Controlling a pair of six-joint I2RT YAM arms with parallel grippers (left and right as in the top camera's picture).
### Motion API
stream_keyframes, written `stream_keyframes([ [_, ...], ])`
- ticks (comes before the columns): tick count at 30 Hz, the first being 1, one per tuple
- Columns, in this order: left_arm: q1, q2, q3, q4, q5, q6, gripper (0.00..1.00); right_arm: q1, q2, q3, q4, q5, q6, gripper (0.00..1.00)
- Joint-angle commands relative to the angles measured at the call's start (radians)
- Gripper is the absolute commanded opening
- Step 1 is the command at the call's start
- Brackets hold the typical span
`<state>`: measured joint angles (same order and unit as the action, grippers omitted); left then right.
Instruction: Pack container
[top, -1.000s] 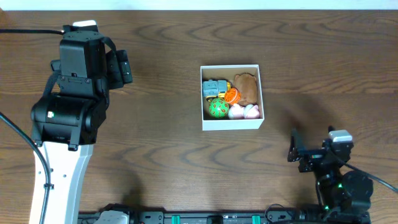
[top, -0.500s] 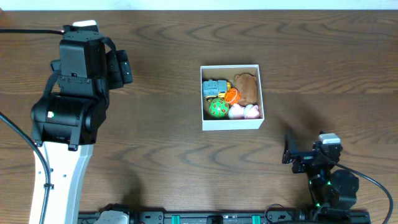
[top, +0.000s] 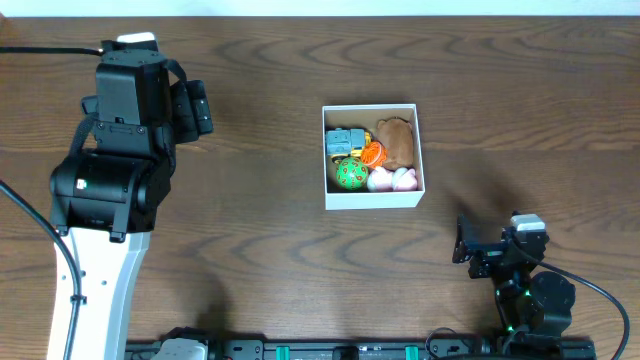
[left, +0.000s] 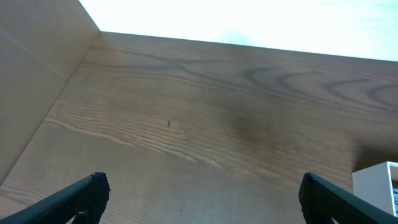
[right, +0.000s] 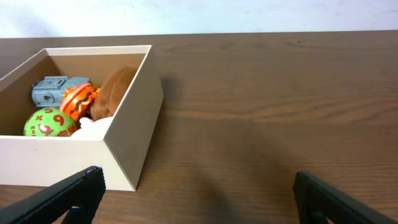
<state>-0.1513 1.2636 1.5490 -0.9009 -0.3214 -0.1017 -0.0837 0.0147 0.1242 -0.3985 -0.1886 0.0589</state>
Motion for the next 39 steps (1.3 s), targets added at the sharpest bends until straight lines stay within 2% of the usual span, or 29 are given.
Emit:
stream_keyframes([
  [1,0.004,0.005,0.007,0.000,-0.010,-0.008,0.98,0.006,-0.008,-0.007,0.002,0.005,-0.004,0.99],
  [9,0.004,0.006,0.007,-0.005,-0.010,-0.008,0.98,0.006,-0.008,-0.007,0.002,0.005,-0.005,0.99],
  [12,0.006,0.003,0.007,-0.053,-0.010,-0.008,0.98,0.006,-0.008,-0.007,0.002,0.005,-0.004,0.99],
  [16,0.006,-0.051,-0.038,-0.050,-0.008,0.002,0.98,0.006,-0.008,-0.007,0.003,0.005,-0.005,0.99],
  [22,0.041,-0.220,-0.282,0.175,0.015,0.002,0.98,0.006,-0.008,-0.007,0.002,0.005,-0.005,0.99],
  [27,0.115,-0.377,-0.541,0.372,0.157,0.002,0.98,0.006,-0.008,-0.007,0.002,0.005,-0.005,0.99],
  [31,0.134,-0.486,-0.669,0.426,0.204,-0.001,0.98,0.006,-0.008,-0.007,0.002,0.005,-0.005,0.99],
  [39,0.135,-0.687,-0.832,0.424,0.212,-0.009,0.98,0.006,-0.008,-0.007,0.002,0.005,-0.005,0.99],
])
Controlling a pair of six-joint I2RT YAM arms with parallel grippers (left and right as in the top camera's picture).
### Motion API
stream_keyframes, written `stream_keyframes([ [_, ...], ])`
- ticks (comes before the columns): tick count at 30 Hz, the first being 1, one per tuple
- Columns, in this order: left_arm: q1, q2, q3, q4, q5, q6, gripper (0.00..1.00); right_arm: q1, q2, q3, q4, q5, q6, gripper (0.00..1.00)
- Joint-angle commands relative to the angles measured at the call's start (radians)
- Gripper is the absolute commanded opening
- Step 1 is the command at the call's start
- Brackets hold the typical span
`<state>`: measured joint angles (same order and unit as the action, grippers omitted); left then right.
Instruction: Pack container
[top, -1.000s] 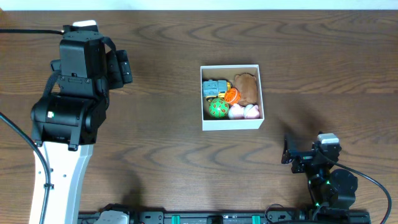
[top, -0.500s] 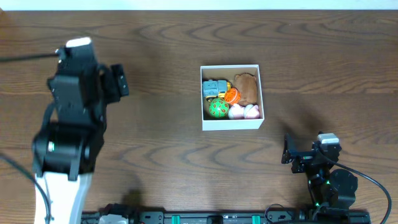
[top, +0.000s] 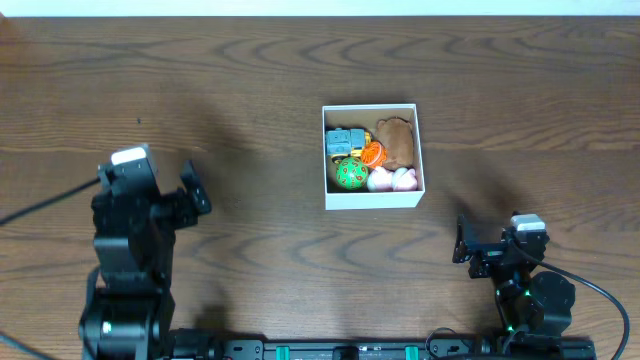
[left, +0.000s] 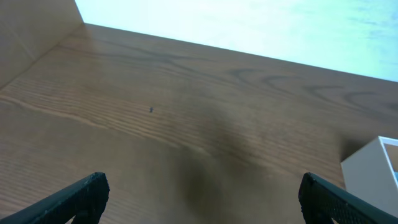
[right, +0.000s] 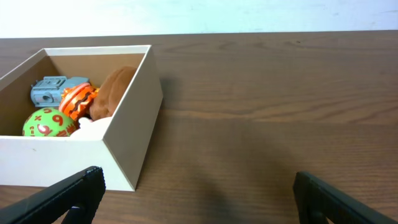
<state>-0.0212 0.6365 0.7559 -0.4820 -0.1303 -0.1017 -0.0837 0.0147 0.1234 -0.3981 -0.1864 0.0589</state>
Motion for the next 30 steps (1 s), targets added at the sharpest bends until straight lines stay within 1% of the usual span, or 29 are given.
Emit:
stream_keyframes([
  [1,0.005,-0.080,-0.053,0.005,0.026,-0.009,0.98,0.006,-0.008,-0.006,0.002,0.003,-0.005,0.99],
  [16,0.005,-0.459,-0.360,0.006,0.045,-0.009,0.98,0.006,-0.008,-0.006,0.002,0.003,-0.004,0.99],
  [24,0.005,-0.581,-0.462,0.006,0.045,-0.009,0.98,0.006,-0.008,-0.006,0.002,0.003,-0.004,0.99],
  [30,0.005,-0.631,-0.502,0.006,0.045,-0.009,0.98,0.006,-0.008,-0.006,0.002,0.003,-0.005,0.99],
])
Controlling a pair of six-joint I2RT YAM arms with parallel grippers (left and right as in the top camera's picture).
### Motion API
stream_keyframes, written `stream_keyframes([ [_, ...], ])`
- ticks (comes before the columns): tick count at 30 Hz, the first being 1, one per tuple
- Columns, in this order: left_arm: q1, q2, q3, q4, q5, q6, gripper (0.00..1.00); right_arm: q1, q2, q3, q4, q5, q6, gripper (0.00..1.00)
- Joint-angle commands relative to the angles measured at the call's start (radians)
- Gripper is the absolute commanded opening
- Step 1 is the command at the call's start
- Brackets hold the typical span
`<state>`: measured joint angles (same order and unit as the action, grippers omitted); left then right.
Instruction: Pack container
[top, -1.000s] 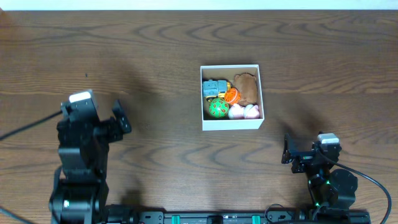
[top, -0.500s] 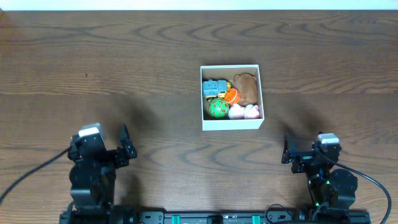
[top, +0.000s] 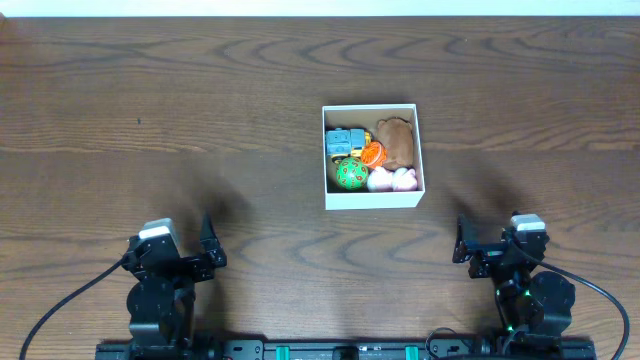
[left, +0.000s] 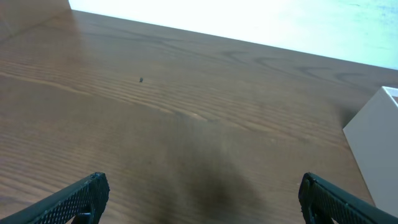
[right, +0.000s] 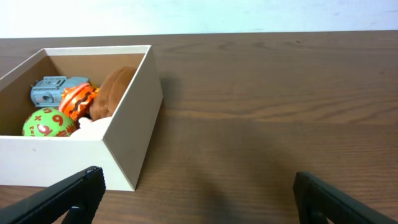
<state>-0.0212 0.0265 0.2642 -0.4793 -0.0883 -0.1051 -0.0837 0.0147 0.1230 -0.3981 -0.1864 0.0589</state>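
Note:
A white open box (top: 373, 200) stands at the table's middle. It holds a blue-grey toy (top: 343, 140), an orange striped ball (top: 372, 153), a green ball (top: 350, 174), a brown plush (top: 398, 140) and a pink piece (top: 392, 180). The right wrist view shows the same box (right: 127, 149) with those toys. My left gripper (left: 199, 198) rests open near the front left edge, empty, with the box's corner (left: 376, 149) at its right. Folded at the front right, my right gripper (right: 198, 198) is open and empty too.
Dark wooden table (top: 200, 120) all round the box. A small dark speck (left: 141, 79) marks the wood far left. Both arm bases sit along the front edge.
My left arm has drawn back from the left-middle of the table to the front left edge, gripper still open. The right arm and the box have not moved.
My left arm stood raised over the far left of the table, gripper open and empty. Then it was lower and nearer the front. Now it is folded at the front edge. The box held its toys throughout, and the right arm stayed folded.

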Motion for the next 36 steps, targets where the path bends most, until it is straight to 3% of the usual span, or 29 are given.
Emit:
stream_keyframes([
  [1,0.005,-0.025,-0.016,0.003,0.003,-0.005,0.98,0.006,-0.008,-0.006,0.002,0.003,-0.004,0.99],
  [15,0.005,-0.024,-0.131,0.008,0.003,-0.006,0.98,0.006,-0.008,-0.006,0.002,0.003,-0.004,0.99],
  [36,0.005,-0.022,-0.131,0.014,0.003,-0.005,0.98,0.006,-0.008,-0.006,0.002,0.003,-0.005,0.99],
])
